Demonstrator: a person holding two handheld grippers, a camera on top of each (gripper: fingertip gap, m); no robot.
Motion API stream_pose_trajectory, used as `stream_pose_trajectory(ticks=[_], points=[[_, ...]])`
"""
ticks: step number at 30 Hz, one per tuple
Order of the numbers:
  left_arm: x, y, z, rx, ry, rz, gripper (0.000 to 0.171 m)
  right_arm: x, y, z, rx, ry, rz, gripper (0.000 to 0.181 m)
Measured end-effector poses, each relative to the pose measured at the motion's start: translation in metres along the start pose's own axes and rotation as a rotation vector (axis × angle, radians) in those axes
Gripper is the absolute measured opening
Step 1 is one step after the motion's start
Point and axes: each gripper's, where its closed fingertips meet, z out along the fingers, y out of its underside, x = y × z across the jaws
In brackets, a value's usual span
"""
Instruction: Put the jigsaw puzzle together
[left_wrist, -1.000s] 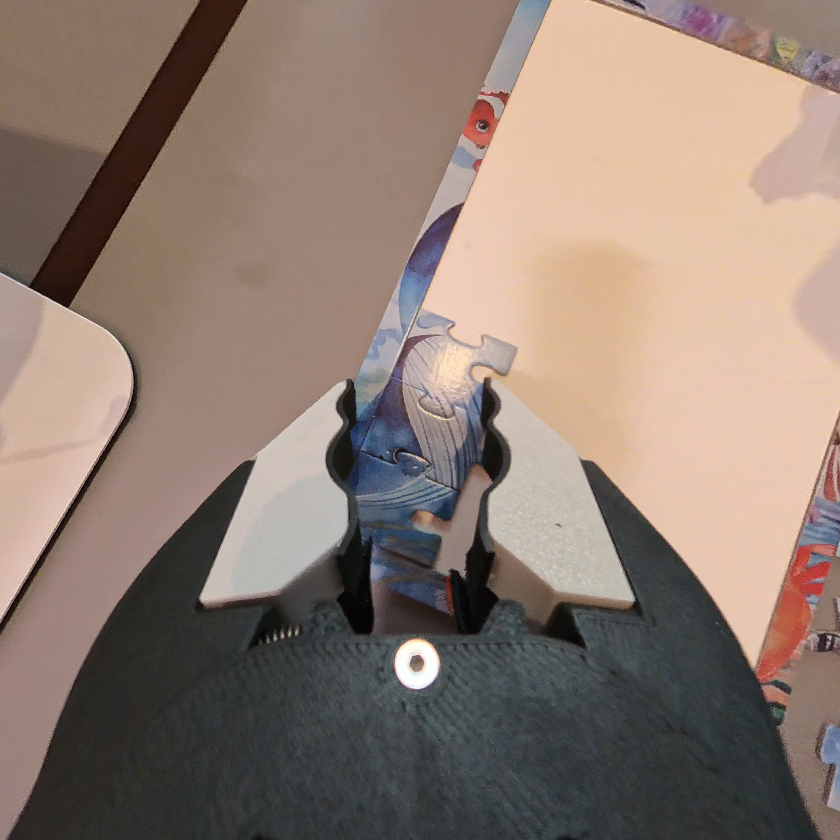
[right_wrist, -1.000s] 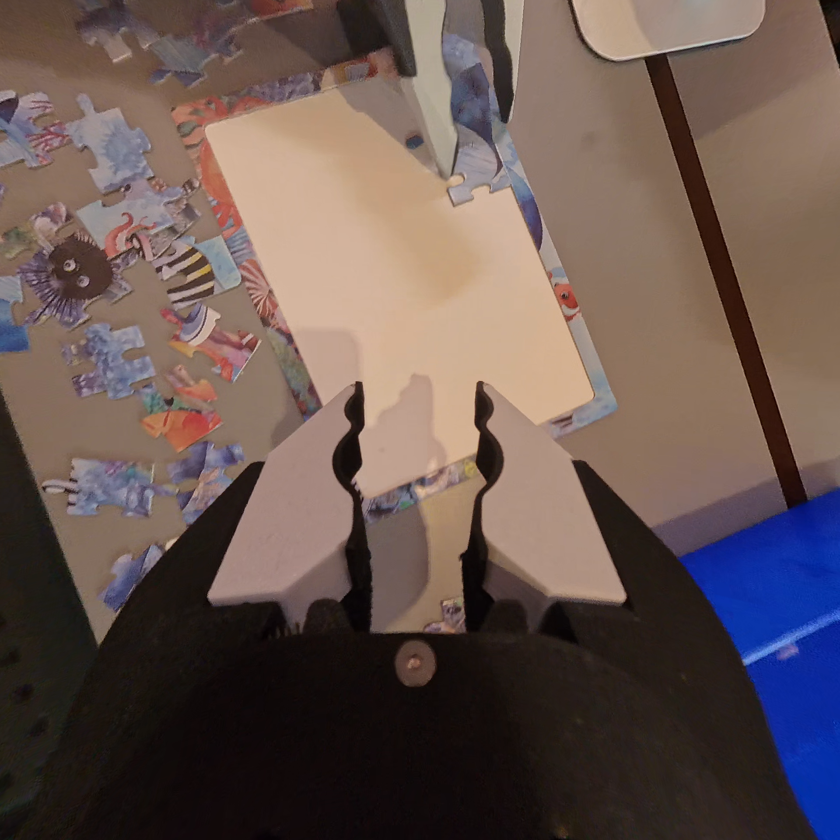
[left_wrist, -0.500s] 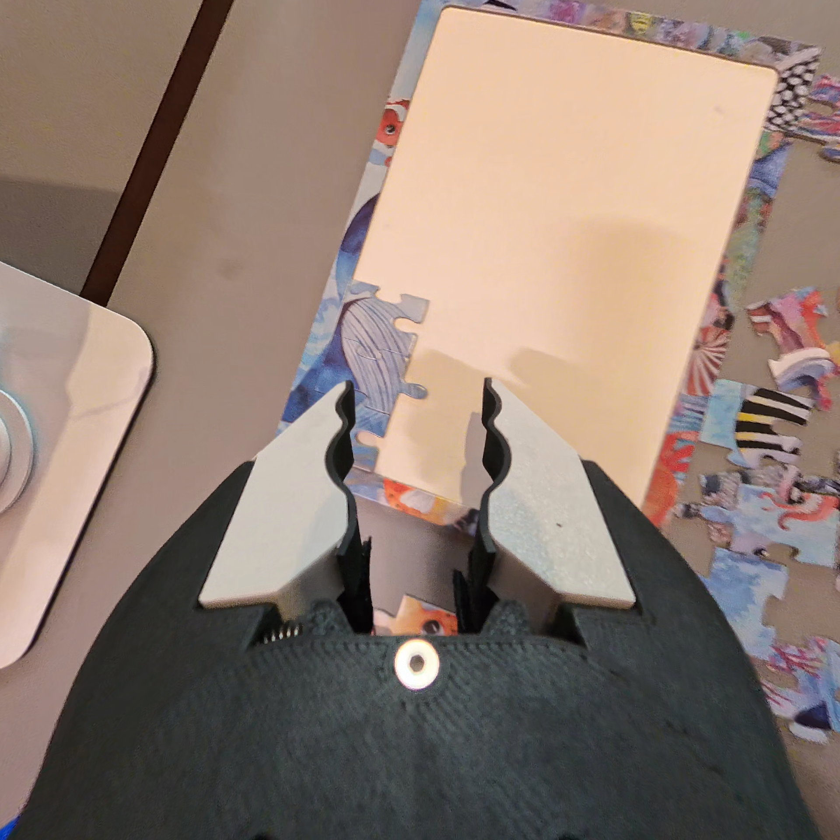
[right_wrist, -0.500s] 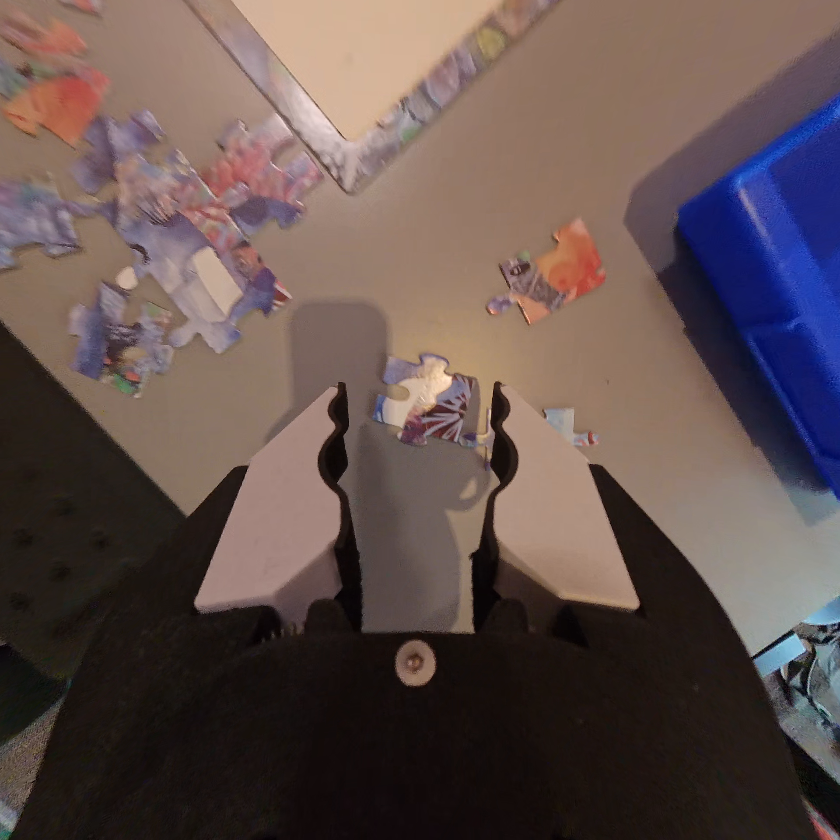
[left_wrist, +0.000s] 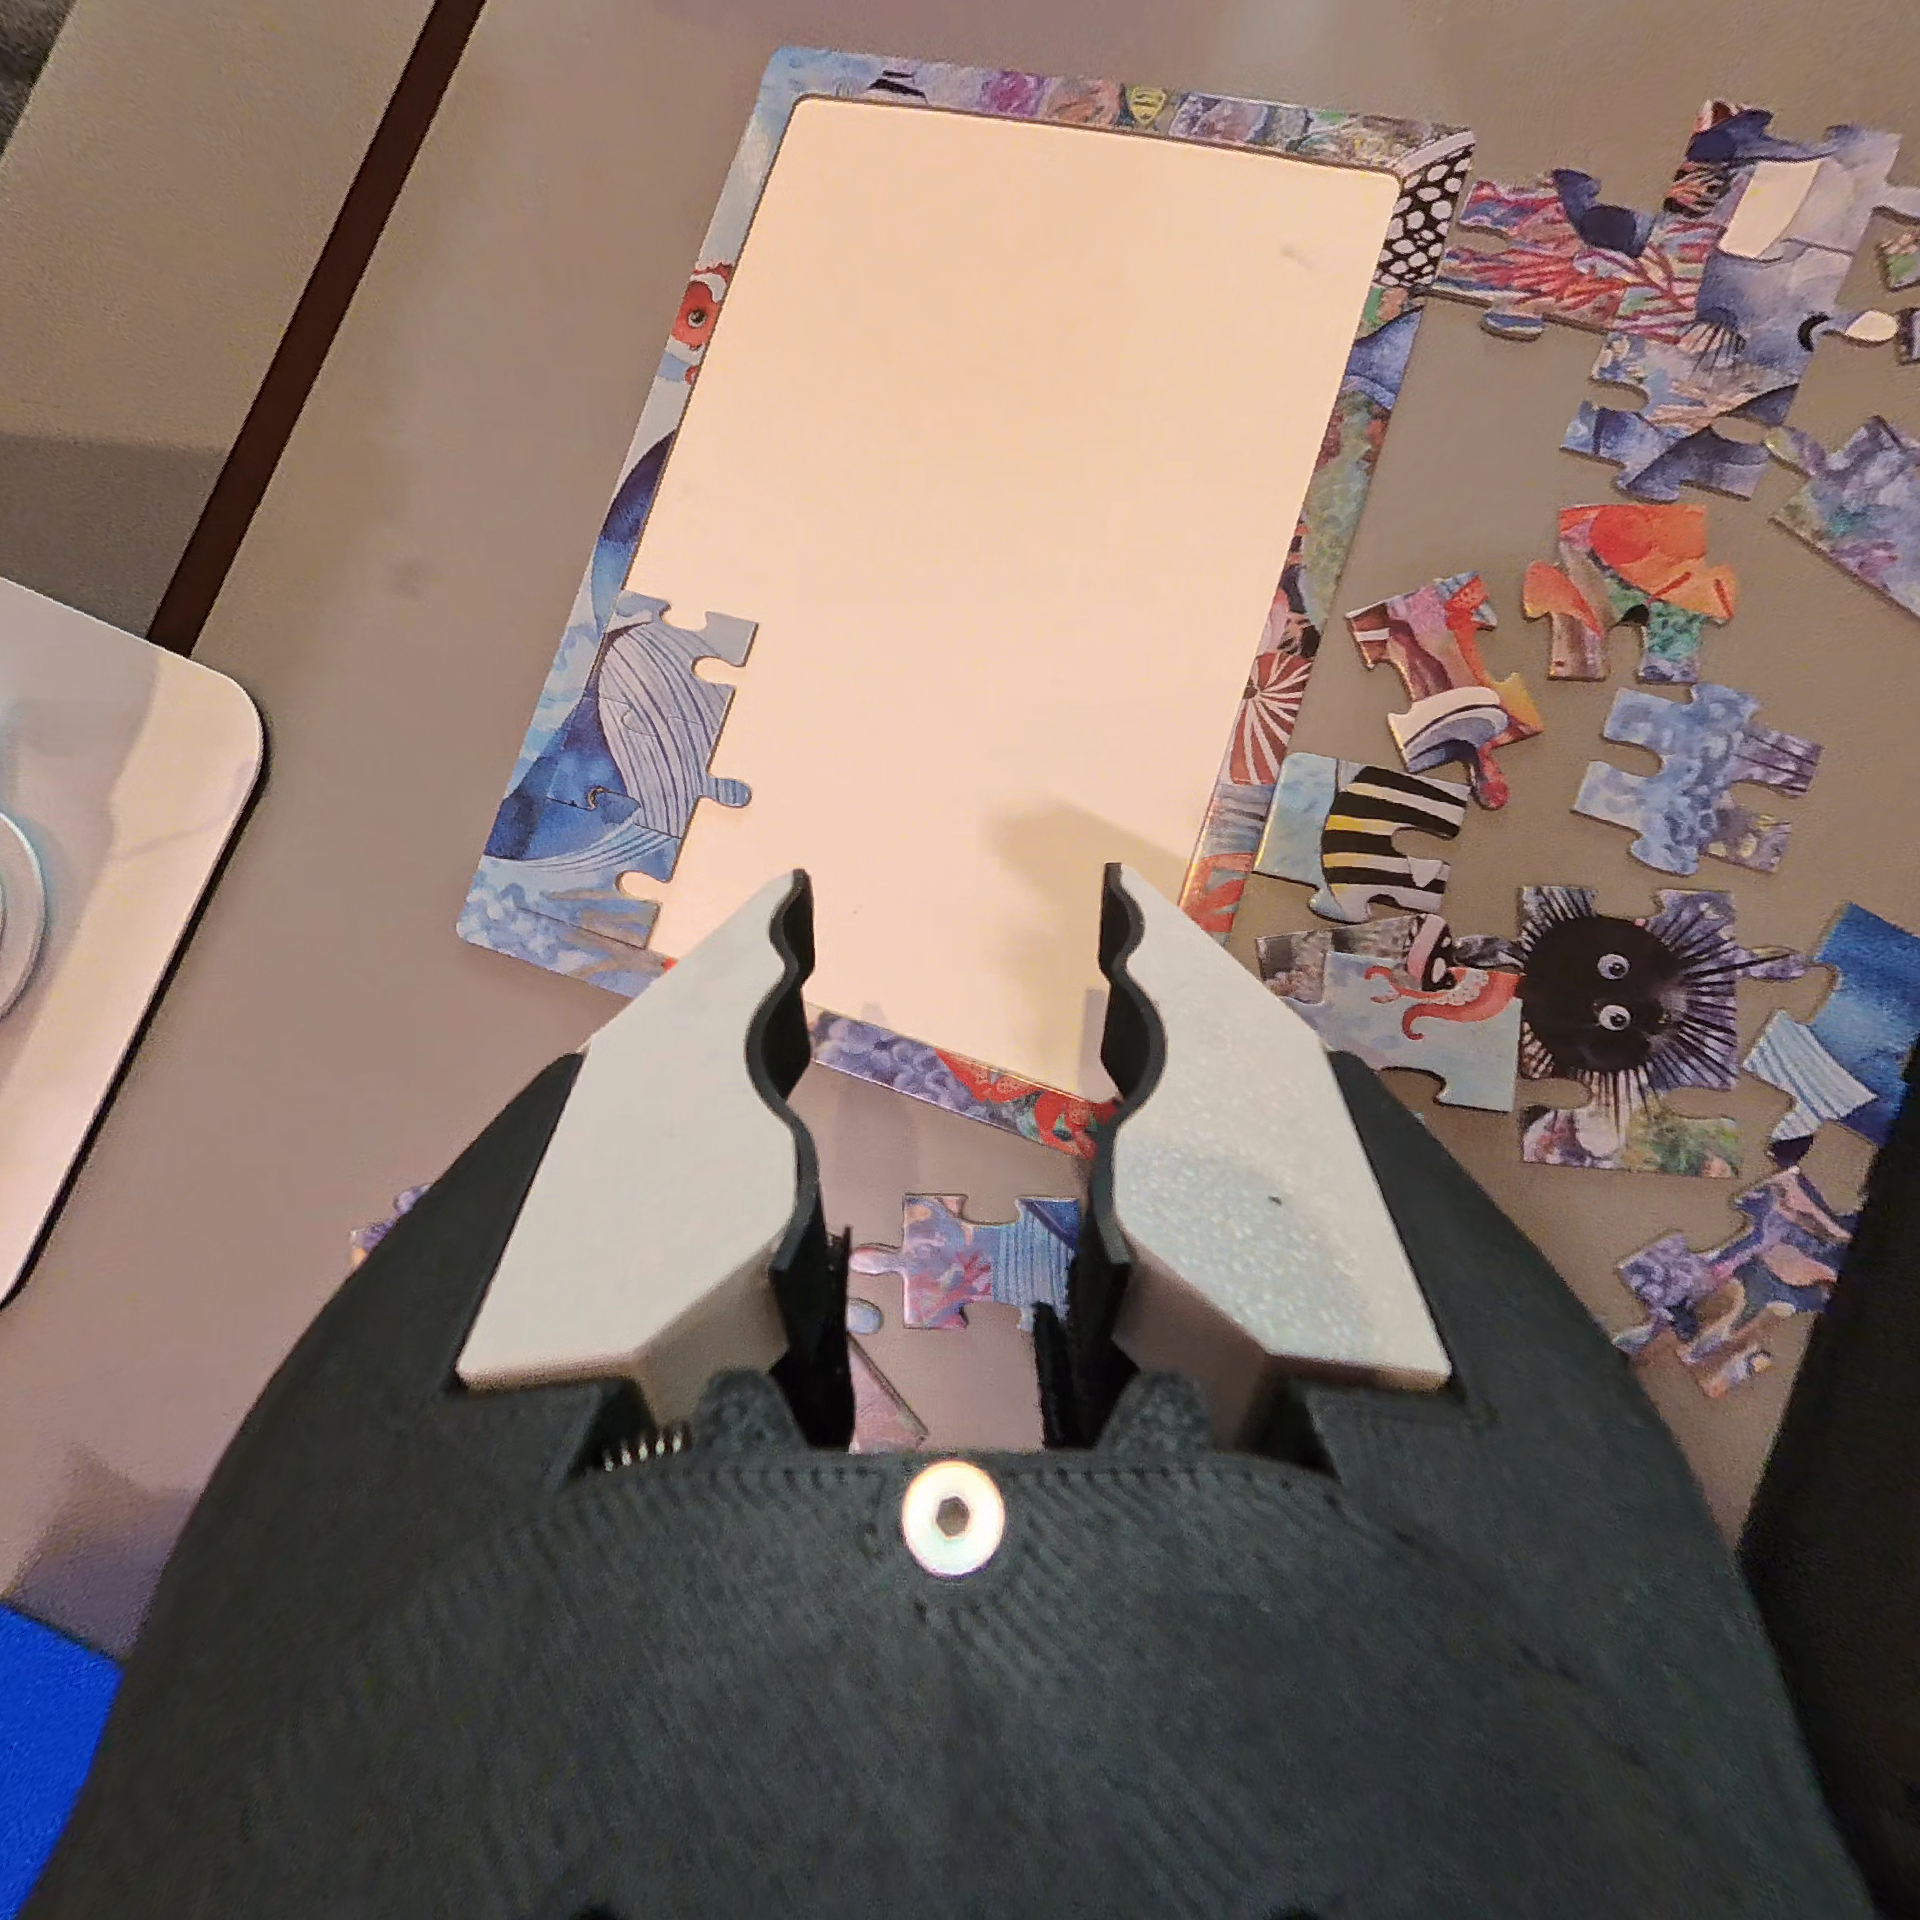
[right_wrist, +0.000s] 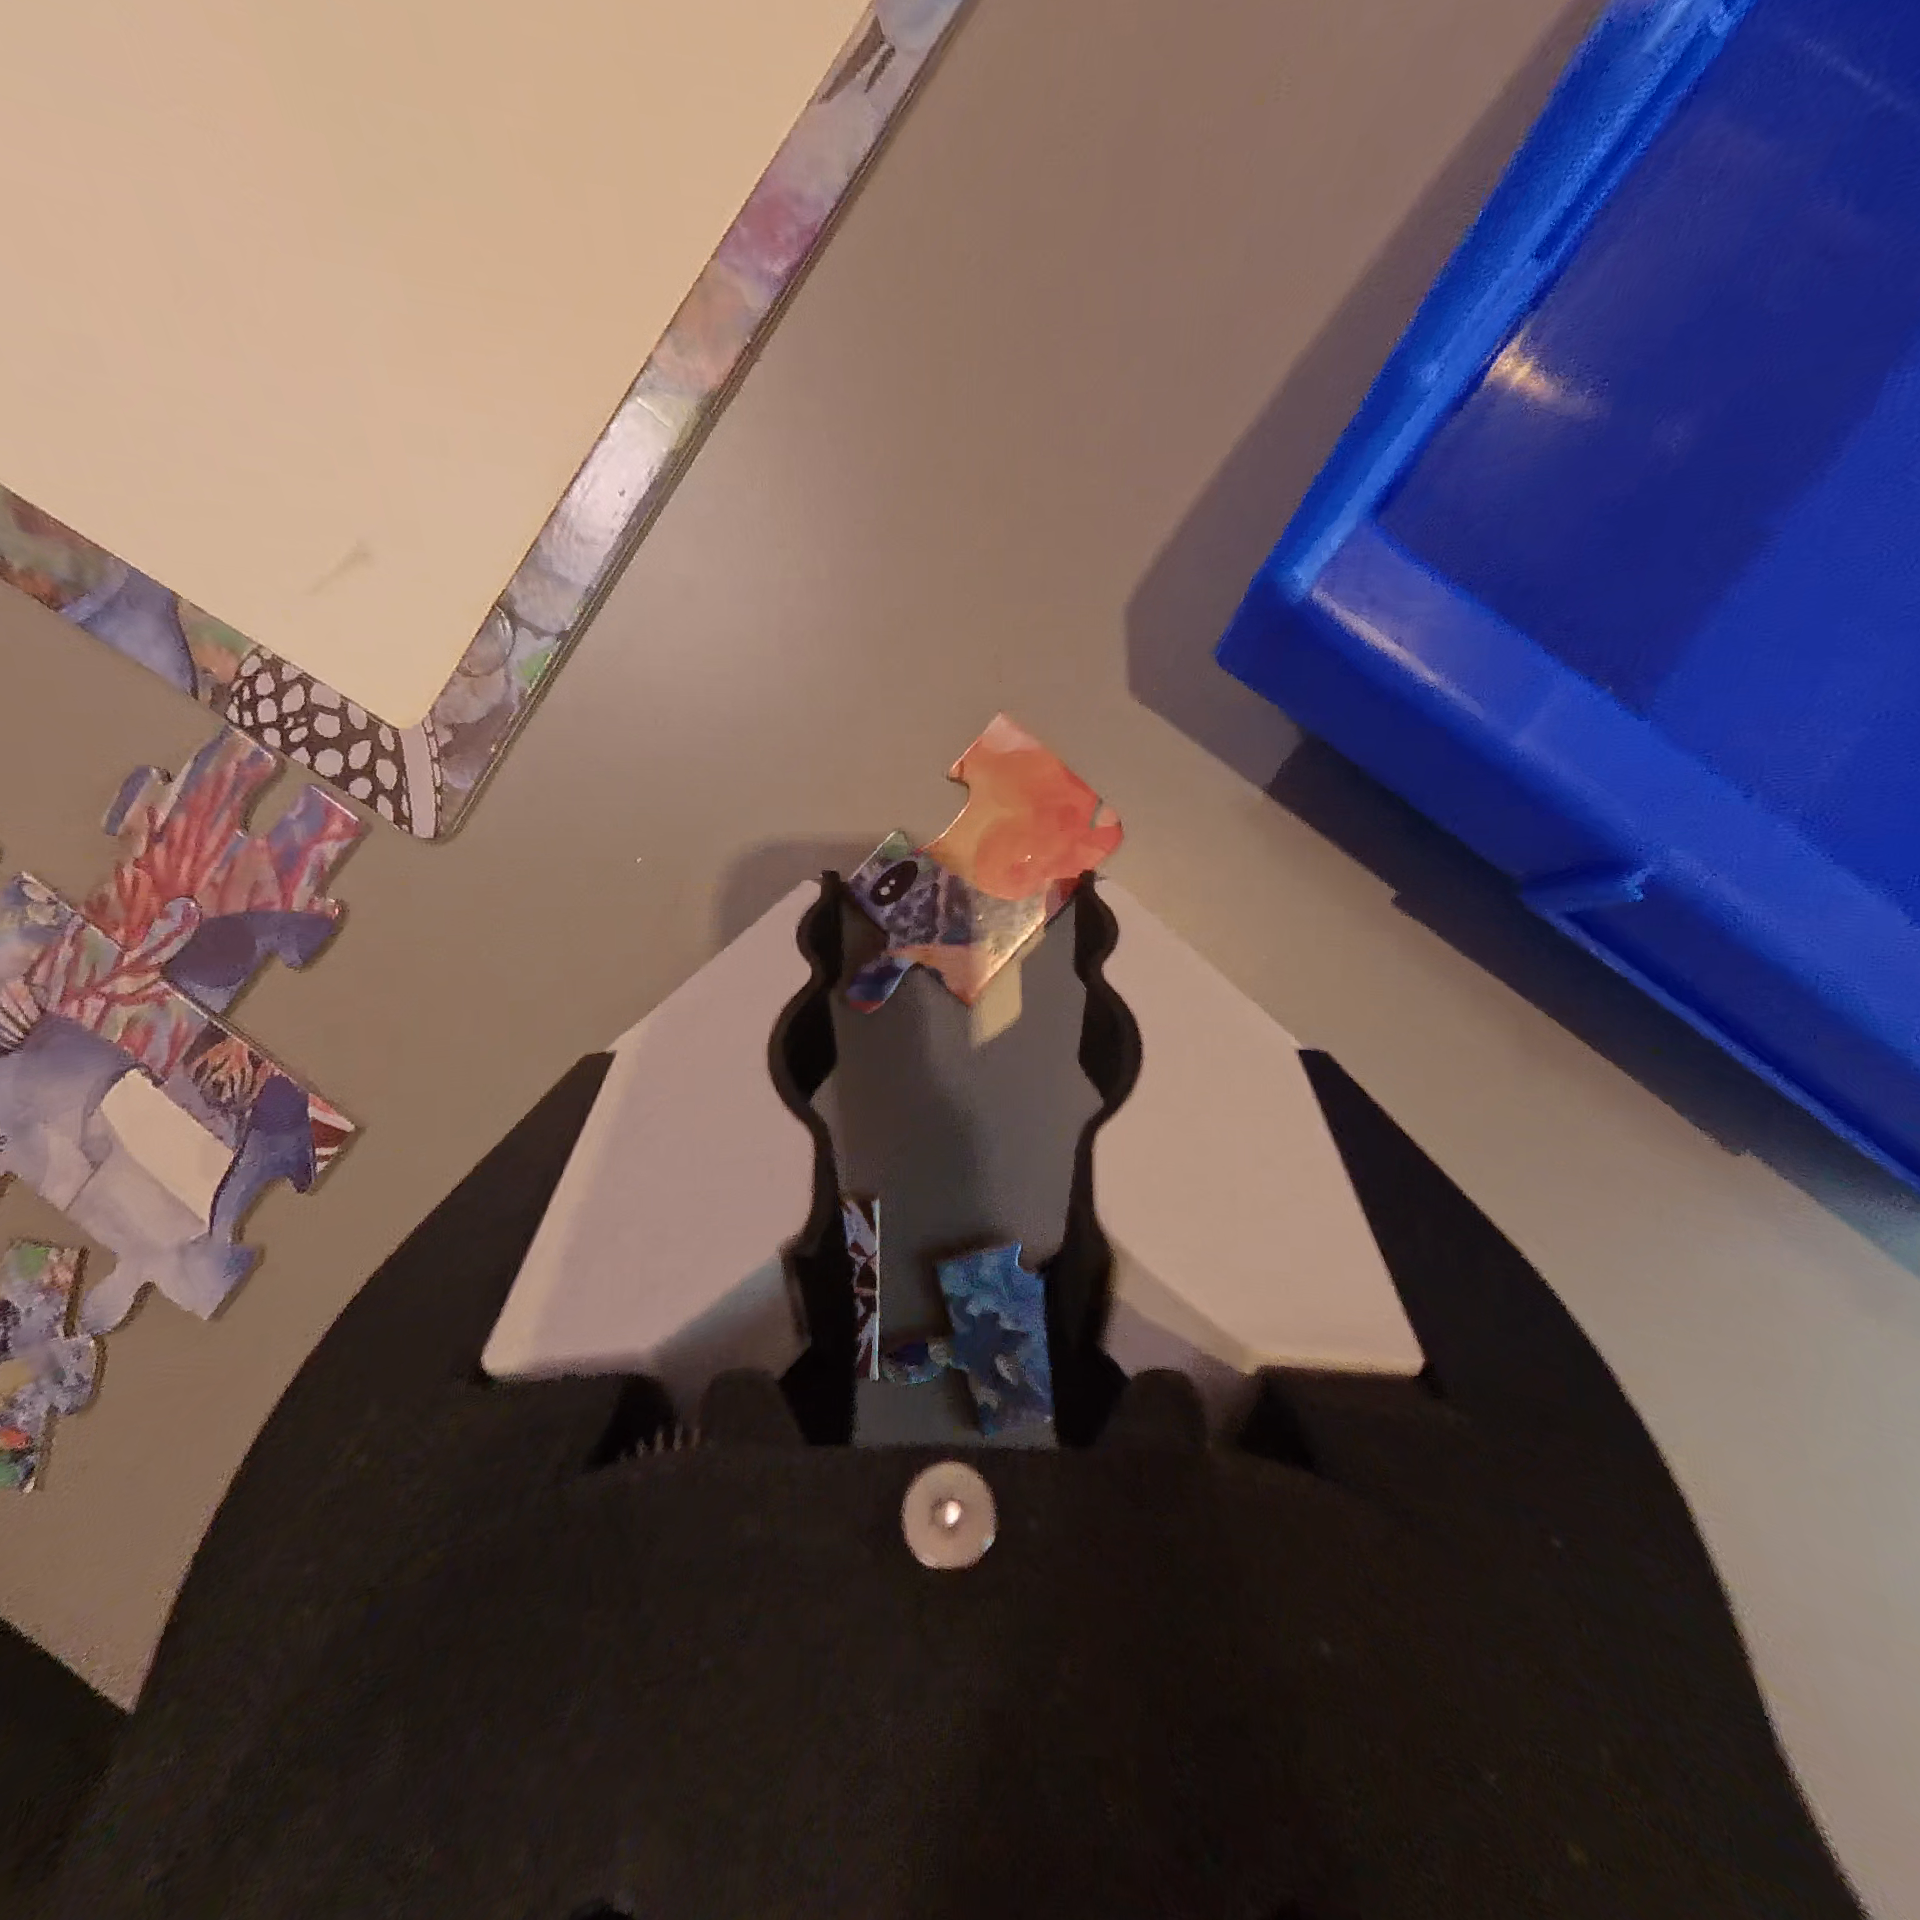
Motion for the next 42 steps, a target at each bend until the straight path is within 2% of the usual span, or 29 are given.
stream_pose_trajectory(ticks=[7,9,10,14,16,17,18,21,24,32,33,34,36,39,42], points=[[0.011,-0.014,0.010,0.037,0.029,0.033,0.052,-0.009,0.002,-0.003,0.035,-0.020,-0.059,0.038],[0.016,-0.022,0.017,0.042,0.043,0.055,0.051,-0.016,-0.002,-0.010,0.086,-0.032,-0.091,0.005],[0.017,-0.028,0.020,0.048,0.038,0.070,0.052,-0.021,-0.004,-0.013,0.103,-0.043,-0.104,0.003],[0.027,-0.043,0.033,0.034,0.063,0.124,0.052,-0.029,0.002,-0.014,0.040,-0.050,-0.157,0.018],[0.027,-0.049,0.034,0.032,0.062,0.137,0.052,-0.031,0.000,-0.016,0.035,-0.071,-0.141,0.039],[0.027,-0.051,0.034,0.039,0.064,0.132,0.052,-0.027,0.001,-0.014,0.017,-0.053,-0.131,0.056],[0.025,-0.051,0.033,0.043,0.060,0.126,0.052,-0.022,0.001,-0.012,0.003,-0.030,-0.113,0.064],[0.019,-0.048,0.030,0.046,0.051,0.099,0.052,-0.017,0.001,-0.002,-0.007,-0.013,-0.023,0.060],[0.015,-0.041,0.029,0.041,0.042,0.081,0.051,-0.015,-0.003,0.001,0.028,-0.002,0.010,0.036],[0.018,-0.043,0.032,0.050,0.051,0.095,0.050,-0.028,-0.006,-0.001,0.079,-0.042,-0.034,0.034],[0.019,-0.044,0.033,0.050,0.051,0.101,0.050,-0.031,-0.008,-0.002,0.094,-0.046,-0.049,0.030],[0.019,-0.045,0.033,0.050,0.052,0.104,0.050,-0.035,-0.013,-0.006,0.124,-0.058,-0.068,0.001],[0.019,-0.045,0.031,0.053,0.052,0.098,0.050,-0.046,-0.024,-0.015,0.168,-0.092,-0.105,0.000],[0.016,-0.039,0.028,0.051,0.061,0.070,0.051,-0.054,-0.027,-0.016,0.108,-0.085,-0.187,0.002],[0.018,-0.031,0.028,0.044,0.073,0.057,0.051,-0.058,-0.016,-0.025,0.028,-0.074,-0.217,0.029]])
